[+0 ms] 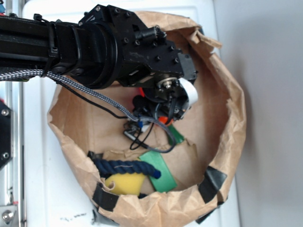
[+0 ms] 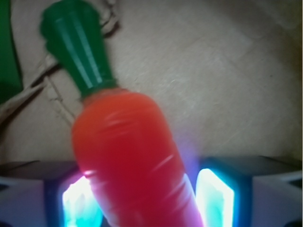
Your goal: Grab the carrot.
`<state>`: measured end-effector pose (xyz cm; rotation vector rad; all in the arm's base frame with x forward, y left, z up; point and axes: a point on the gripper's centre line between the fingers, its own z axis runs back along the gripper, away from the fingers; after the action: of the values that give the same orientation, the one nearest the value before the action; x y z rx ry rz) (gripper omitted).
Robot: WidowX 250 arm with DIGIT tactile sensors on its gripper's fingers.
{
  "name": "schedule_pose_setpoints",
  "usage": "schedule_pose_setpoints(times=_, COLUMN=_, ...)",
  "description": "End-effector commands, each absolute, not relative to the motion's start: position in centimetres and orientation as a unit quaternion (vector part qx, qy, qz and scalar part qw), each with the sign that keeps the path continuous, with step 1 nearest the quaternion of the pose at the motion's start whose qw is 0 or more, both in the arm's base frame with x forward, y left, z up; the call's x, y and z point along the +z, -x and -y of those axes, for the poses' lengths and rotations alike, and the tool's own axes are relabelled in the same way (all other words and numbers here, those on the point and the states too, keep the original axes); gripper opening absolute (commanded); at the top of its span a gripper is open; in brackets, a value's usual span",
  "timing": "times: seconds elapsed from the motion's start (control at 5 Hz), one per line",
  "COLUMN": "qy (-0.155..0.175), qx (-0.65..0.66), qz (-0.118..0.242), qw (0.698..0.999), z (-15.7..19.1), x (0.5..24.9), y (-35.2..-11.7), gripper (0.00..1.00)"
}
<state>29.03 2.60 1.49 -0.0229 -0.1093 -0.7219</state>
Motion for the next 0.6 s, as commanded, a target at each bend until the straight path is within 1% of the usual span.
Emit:
schedule_pose_setpoints(times=0.0, qy=0.004, qx=-0.321, qz=0.097, qw=0.942, z=-2.8, x=5.6, y=-28.8, gripper=0.00)
schedule_pose_setpoints(times=0.2, qy=0.037, qx=-0.315, qz=0.094, qw=0.944, z=-3.2, x=9.6, y=-28.7, gripper=0.00)
schedule_pose_setpoints(times=0.4, qy=0.058, qx=-0.302, qz=0.093, qw=0.947, z=-3.4, x=12.7, y=-28.8, gripper=0.00)
